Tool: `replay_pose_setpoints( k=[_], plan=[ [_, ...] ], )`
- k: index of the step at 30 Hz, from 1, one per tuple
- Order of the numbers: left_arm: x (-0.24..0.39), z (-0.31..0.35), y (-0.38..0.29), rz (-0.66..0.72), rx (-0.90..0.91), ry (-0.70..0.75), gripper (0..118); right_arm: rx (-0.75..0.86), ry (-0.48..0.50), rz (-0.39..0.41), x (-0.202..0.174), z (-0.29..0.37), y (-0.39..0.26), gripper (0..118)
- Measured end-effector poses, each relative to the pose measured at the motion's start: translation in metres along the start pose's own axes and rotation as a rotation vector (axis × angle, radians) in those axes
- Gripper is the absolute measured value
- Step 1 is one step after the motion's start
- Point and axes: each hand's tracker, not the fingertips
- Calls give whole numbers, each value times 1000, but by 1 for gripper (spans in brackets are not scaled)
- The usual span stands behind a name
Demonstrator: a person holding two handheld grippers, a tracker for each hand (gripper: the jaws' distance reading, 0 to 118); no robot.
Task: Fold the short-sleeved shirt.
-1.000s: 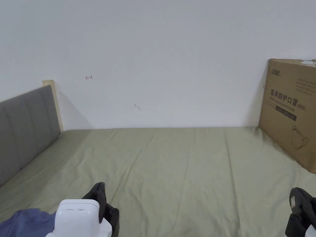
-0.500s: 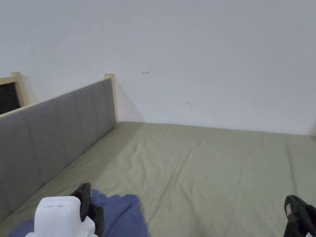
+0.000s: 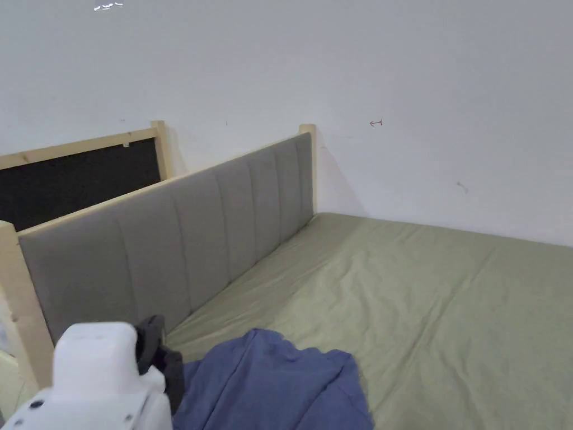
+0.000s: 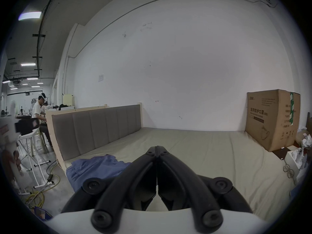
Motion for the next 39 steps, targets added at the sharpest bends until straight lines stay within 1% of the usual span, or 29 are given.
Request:
replay_pose_setpoints(
  k=[2, 3, 4, 5, 6, 7, 8, 9, 10, 11, 13, 14, 15, 16, 18, 20, 22, 23, 24, 25, 26, 27, 28, 29, 30, 32, 35, 37, 39],
  plan=[
    [5, -74, 8, 2, -352, -224, 1, -14, -44, 3, 17, 2, -1, 0],
    [8, -116, -4, 62, -546, -367, 2, -31, -68, 1, 26, 1, -2, 0],
    [11, -150, -23, 131, -678, -477, 2, -50, -89, -10, 33, 0, -4, 0],
    [18, -178, -49, 196, -788, -523, 2, -68, -106, -27, 40, 0, -8, 0],
    [23, -200, -70, 227, -859, -520, 13, -84, -117, -45, 46, -1, -13, 0],
    [31, -221, -93, 223, -923, -499, 44, -104, -129, -65, 53, -3, -18, 0],
    [40, -239, -114, 179, -992, -460, 103, -131, -146, -78, 59, -4, -24, 0],
    [47, -254, -133, 149, -1034, -450, 118, -162, -160, -80, 65, -5, -30, 0],
    [51, -262, -140, 155, -948, -412, 111, -187, -173, -74, 70, -7, -35, 0],
    [59, -274, -152, 96, -999, -367, 108, -211, -183, -67, 74, -9, -42, 0],
    [74, -297, -171, 7, -1043, -355, 108, -244, -201, -64, 81, -13, -52, 0],
    [79, -297, -181, -41, -1056, -366, 110, -267, -208, -71, 85, -15, -57, 0],
    [86, -302, -190, -85, -1082, -360, 116, -290, -212, -84, 88, -19, -63, 0],
    [93, -305, -197, -123, -1103, -376, 118, -310, -208, -99, 91, -22, -66, 0],
    [104, -302, -204, -194, -1070, -338, 118, -340, -197, -127, 93, -27, -72, 0],
    [107, -300, -200, -159, -1074, -332, 118, -357, -180, -145, 93, -31, -77, 0],
    [98, -297, -197, -161, -1067, -340, 118, -360, -165, -140, 92, -31, -79, 0],
    [95, -291, -193, -152, -1044, -339, 109, -360, -159, -136, 88, -30, -75, 0],
    [94, -284, -188, -147, -992, -325, 109, -362, -155, -135, 87, -30, -75, 0],
    [91, -275, -182, -150, -939, -307, 105, -364, -151, -137, 87, -29, -74, 0],
    [91, -265, -174, -138, -894, -306, 94, -365, -145, -143, 88, -27, -71, 0],
    [90, -257, -168, -123, -863, -304, 70, -362, -139, -148, 89, -24, -69, 0],
    [87, -252, -164, -119, -856, -289, 41, -356, -135, -150, 90, -21, -67, 0],
    [81, -248, -160, -116, -861, -263, 3, -350, -134, -150, 92, -19, -63, 0],
    [76, -245, -154, -66, -843, -257, 1, -346, -137, -148, 93, -16, -59, 0],
    [58, -242, -135, 40, -822, -268, 1, -331, -141, -146, 99, -6, -47, 0],
    [37, -235, -90, 109, -774, -242, 1, -290, -158, -134, 111, 10, -31, 0],
    [32, -223, -53, 33, -696, -248, 1, -260, -185, -124, 119, 20, -22, 0],
    [38, -203, -10, -18, -607, -294, 1, -235, -208, -136, 129, 32, -15, 0]
  ],
)
